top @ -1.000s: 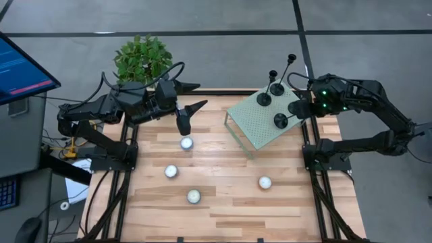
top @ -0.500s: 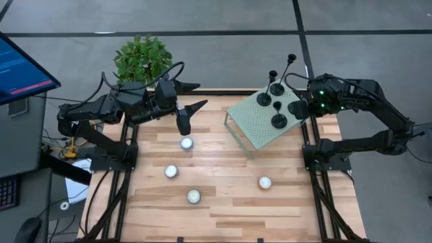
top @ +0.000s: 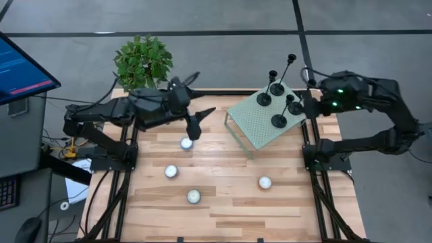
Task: Pick & Place candle stick holders
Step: Align the black candle holder with the bottom left black candle holder on the shelf
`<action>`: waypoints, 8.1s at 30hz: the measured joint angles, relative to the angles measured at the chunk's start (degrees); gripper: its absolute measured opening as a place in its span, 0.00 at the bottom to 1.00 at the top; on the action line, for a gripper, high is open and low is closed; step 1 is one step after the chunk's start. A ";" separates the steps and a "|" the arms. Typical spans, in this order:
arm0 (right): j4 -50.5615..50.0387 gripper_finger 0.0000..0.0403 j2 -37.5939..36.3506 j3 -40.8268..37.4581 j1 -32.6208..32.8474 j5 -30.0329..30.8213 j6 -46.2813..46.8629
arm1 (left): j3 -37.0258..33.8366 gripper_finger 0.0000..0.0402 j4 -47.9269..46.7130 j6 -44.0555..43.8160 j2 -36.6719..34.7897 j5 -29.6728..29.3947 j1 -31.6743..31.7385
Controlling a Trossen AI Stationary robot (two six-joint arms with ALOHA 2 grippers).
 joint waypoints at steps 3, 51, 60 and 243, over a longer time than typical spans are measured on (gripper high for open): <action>-0.06 0.36 -1.63 0.53 3.38 -2.99 1.48 | 0.02 0.63 -2.80 -2.91 1.47 0.43 -0.07; 28.36 0.00 1.38 -18.32 91.25 65.53 16.61 | 0.04 0.00 48.22 2.14 47.20 24.84 13.07; 28.81 0.00 1.36 -18.32 91.21 66.75 16.56 | 0.04 0.00 50.53 2.06 47.29 24.04 15.60; 36.52 0.42 -4.67 -51.93 29.66 57.68 2.88 | -8.59 0.02 21.74 10.25 -6.80 8.98 -5.69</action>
